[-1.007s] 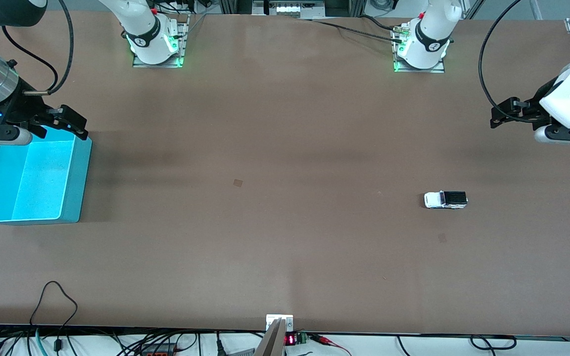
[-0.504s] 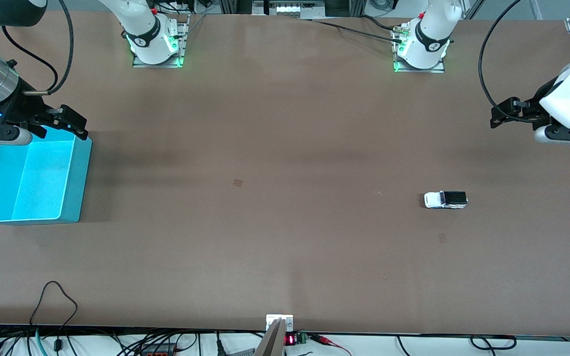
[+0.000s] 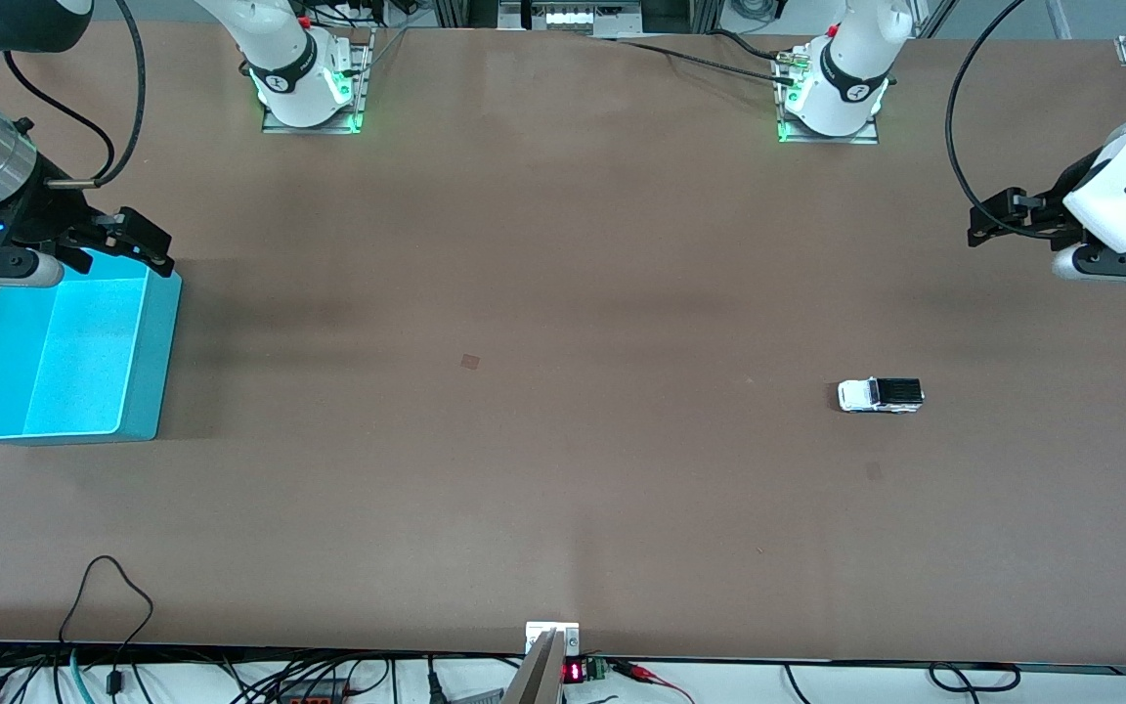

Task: Wind and store white jeep toy

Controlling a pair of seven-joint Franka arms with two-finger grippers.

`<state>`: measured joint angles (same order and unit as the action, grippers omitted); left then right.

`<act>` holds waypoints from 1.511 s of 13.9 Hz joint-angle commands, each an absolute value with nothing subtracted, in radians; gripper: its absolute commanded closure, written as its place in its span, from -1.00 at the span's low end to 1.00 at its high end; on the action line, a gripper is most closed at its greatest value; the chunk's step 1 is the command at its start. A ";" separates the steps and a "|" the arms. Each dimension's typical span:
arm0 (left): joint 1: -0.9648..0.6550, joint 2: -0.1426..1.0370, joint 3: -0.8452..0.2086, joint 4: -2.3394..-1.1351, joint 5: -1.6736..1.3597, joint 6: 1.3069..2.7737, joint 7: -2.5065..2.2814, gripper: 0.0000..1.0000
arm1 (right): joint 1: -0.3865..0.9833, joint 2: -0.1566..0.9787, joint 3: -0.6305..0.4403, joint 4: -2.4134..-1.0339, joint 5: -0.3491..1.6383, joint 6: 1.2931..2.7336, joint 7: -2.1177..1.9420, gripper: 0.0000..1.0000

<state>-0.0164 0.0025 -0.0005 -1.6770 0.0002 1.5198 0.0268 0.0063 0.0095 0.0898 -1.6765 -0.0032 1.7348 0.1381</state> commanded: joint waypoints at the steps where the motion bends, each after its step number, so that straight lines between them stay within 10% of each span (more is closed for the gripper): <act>1: -0.015 0.012 -0.011 -1.646 0.021 1.447 0.038 -1.00 | 0.009 -0.014 0.089 -1.695 0.011 1.727 0.141 -1.00; 8: 0.006 0.061 -0.002 -1.628 0.060 1.408 0.510 -1.00 | 0.017 -0.014 0.089 -1.692 0.011 1.730 0.143 -1.00; 21: 0.032 0.144 -0.012 -1.870 0.144 1.838 1.178 -1.00 | 0.020 -0.014 0.089 -1.692 0.011 1.730 0.144 -1.00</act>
